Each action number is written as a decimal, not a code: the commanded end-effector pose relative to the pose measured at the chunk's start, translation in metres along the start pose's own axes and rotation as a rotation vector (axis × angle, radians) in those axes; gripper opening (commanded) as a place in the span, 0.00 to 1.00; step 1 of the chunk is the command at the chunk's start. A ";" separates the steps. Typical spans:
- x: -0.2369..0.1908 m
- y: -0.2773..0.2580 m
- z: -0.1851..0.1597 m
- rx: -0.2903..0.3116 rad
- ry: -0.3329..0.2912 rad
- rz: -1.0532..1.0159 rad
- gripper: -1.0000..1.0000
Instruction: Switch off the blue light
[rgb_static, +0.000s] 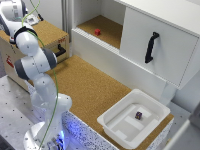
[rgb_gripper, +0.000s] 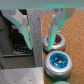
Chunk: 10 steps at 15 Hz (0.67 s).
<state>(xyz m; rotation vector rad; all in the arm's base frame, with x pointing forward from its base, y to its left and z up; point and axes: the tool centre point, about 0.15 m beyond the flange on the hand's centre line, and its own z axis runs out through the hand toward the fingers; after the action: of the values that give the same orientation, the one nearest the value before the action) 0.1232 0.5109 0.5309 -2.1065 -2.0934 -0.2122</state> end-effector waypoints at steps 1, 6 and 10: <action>0.042 0.019 0.034 0.036 -0.134 -0.019 0.00; 0.030 0.042 0.055 -0.046 -0.135 0.054 0.00; 0.025 0.044 0.080 -0.035 -0.177 0.056 0.00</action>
<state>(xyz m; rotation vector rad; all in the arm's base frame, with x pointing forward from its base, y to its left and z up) 0.1562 0.5278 0.4877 -2.1776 -2.0853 -0.1575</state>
